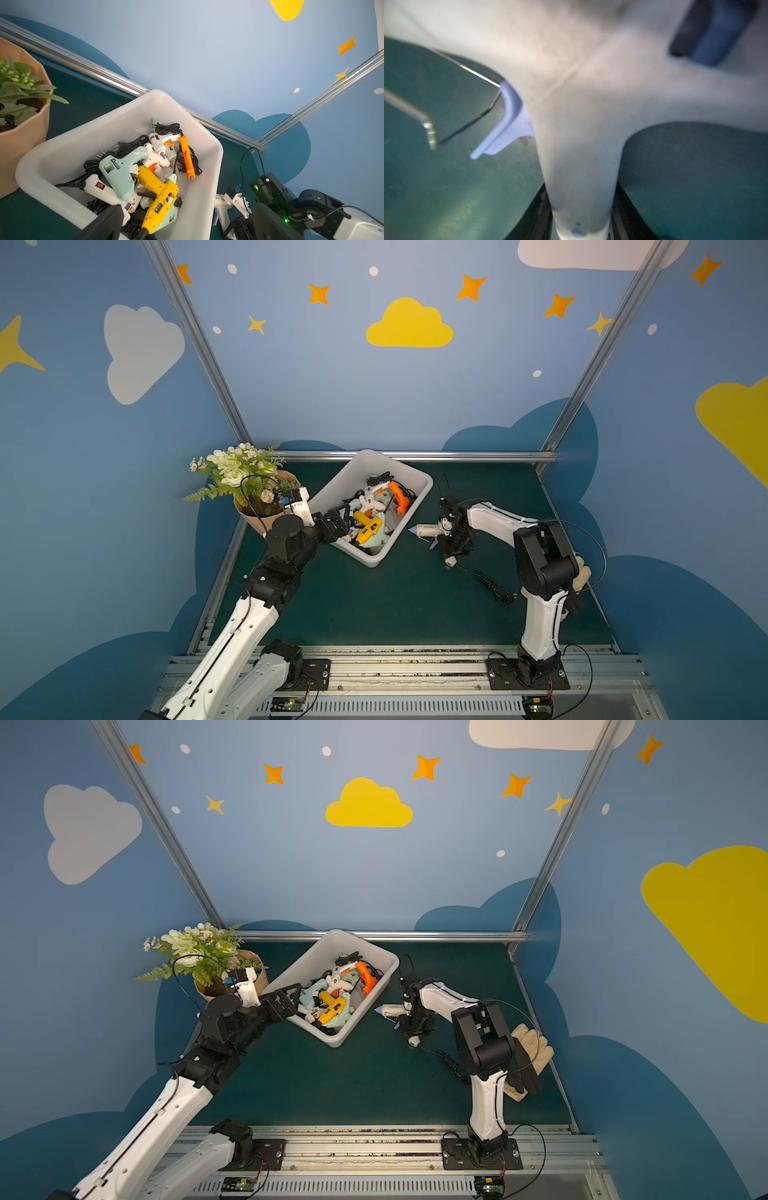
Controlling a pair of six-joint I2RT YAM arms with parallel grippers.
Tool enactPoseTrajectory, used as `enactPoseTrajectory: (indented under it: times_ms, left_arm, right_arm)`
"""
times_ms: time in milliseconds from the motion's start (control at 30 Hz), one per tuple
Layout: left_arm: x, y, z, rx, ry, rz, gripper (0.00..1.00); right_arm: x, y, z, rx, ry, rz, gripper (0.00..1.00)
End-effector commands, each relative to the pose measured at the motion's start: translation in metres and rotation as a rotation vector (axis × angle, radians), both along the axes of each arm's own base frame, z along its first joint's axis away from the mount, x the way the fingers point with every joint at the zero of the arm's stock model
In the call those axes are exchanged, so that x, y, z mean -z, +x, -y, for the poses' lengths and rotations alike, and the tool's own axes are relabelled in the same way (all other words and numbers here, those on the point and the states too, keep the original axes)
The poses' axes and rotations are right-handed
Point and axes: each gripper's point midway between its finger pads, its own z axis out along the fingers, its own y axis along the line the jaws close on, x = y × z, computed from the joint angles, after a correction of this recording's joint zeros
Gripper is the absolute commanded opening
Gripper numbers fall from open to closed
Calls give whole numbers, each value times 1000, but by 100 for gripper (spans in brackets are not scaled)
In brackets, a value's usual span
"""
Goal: Put the hot melt glue gun into the storage box
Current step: Pick up the hot melt adhesive gun from the center of the board.
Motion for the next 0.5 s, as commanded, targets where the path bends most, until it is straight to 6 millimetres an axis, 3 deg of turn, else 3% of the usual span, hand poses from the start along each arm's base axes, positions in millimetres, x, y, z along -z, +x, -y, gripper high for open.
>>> enactPoseTrajectory:
  times_ms: [0,333,467]
  left_arm:
    - [-11,0,0,7,-5,16,100]
    - [-14,-1,4,35,12,7,100]
    - [-16,-1,13,84,19,-18,100]
  right_arm:
    - [0,-2,3,17,-33,10,27]
    - [-51,1,2,45,35,168,7]
    - [-76,2,2,59,74,236,4]
